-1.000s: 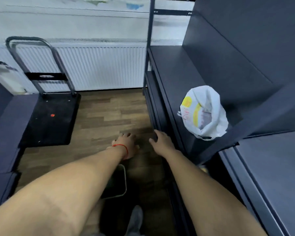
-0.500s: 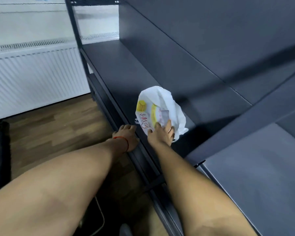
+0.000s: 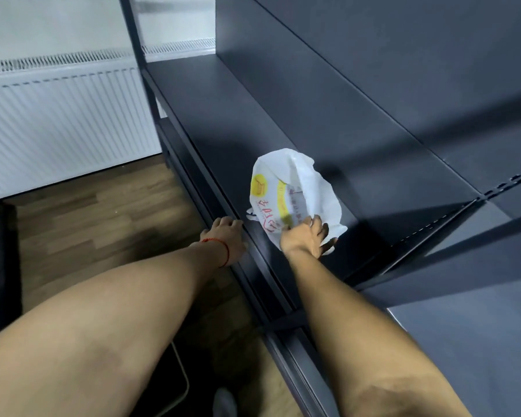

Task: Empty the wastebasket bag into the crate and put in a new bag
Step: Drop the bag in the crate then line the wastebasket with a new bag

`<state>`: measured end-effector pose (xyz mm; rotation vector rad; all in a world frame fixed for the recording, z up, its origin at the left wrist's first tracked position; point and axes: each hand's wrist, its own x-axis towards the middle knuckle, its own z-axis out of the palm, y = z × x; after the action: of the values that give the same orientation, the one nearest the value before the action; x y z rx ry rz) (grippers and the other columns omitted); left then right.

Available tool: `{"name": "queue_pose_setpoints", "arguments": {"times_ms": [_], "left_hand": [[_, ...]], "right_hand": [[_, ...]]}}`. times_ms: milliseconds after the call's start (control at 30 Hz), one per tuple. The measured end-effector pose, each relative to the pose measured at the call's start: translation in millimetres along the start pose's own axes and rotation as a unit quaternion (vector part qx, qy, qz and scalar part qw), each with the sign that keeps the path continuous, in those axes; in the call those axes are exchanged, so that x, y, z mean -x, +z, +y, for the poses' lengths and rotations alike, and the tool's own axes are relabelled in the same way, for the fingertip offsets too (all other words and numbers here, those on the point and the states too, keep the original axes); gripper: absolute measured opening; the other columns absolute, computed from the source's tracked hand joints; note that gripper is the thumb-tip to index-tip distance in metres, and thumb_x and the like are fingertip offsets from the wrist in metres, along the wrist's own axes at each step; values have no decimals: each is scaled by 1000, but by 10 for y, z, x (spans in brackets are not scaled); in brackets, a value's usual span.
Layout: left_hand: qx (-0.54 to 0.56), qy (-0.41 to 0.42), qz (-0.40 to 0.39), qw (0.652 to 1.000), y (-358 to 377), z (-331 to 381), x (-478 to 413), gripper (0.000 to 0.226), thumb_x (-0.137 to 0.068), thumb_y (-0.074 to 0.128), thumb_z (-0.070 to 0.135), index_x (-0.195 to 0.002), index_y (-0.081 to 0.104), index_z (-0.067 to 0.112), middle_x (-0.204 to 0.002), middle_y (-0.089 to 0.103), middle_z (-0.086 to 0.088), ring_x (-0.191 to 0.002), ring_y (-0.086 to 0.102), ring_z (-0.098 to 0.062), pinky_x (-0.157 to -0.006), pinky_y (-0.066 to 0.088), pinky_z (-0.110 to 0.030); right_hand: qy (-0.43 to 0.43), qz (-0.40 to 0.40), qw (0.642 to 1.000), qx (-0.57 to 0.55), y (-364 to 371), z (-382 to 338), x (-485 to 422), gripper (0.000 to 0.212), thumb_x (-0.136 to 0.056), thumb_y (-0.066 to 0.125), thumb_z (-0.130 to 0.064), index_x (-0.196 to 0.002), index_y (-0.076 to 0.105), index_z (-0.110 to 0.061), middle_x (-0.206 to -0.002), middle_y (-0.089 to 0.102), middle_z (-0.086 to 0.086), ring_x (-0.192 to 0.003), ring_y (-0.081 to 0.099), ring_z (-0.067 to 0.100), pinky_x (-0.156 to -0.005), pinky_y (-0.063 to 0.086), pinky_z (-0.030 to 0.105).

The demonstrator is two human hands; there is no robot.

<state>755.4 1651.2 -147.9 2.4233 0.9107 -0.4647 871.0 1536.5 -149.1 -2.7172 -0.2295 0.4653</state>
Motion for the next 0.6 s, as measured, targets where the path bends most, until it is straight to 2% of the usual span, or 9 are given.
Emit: {"name": "queue_pose_setpoints", "arguments": {"times_ms": [100, 300, 467, 600], "left_hand": [[7, -25, 5, 1000, -20, -159, 102, 67, -91, 51, 41, -149, 24, 22, -159, 17, -5, -148, 12, -27, -114, 23, -55], [28, -48, 39, 998, -156, -449, 454, 67, -88, 53, 42, -147, 28, 22, -158, 19, -6, -147, 13, -28, -114, 25, -54], [22, -72, 32, 997, -255, -936, 851, 69, -83, 61, 26, -145, 30, 22, -152, 27, -10, -143, 19, -32, -114, 29, -53], [23, -115, 57, 991, -253, -1309, 1264, 65, -87, 54, 23, -146, 26, 26, -156, 18, -10, -143, 21, -33, -113, 30, -54]], "right_hand": [[-65, 8, 998, 6, 136, -58, 227, 51, -93, 48, -32, -139, 45, -10, -155, 28, 0, -146, 18, 24, -121, 1, 49], [-200, -13, 979, 33, 418, -421, 830, 47, -98, 43, -32, -139, 44, -11, -150, 35, 2, -144, 23, 20, -121, -4, 48], [-255, -48, 966, -15, 527, -834, 1477, 37, -99, 43, -33, -129, 54, -16, -143, 45, 1, -136, 40, 22, -121, 1, 52], [-287, -68, 955, -37, 677, -982, 1976, 32, -97, 41, -32, -114, 62, -15, -132, 52, 0, -121, 54, 22, -121, 0, 51]]}}
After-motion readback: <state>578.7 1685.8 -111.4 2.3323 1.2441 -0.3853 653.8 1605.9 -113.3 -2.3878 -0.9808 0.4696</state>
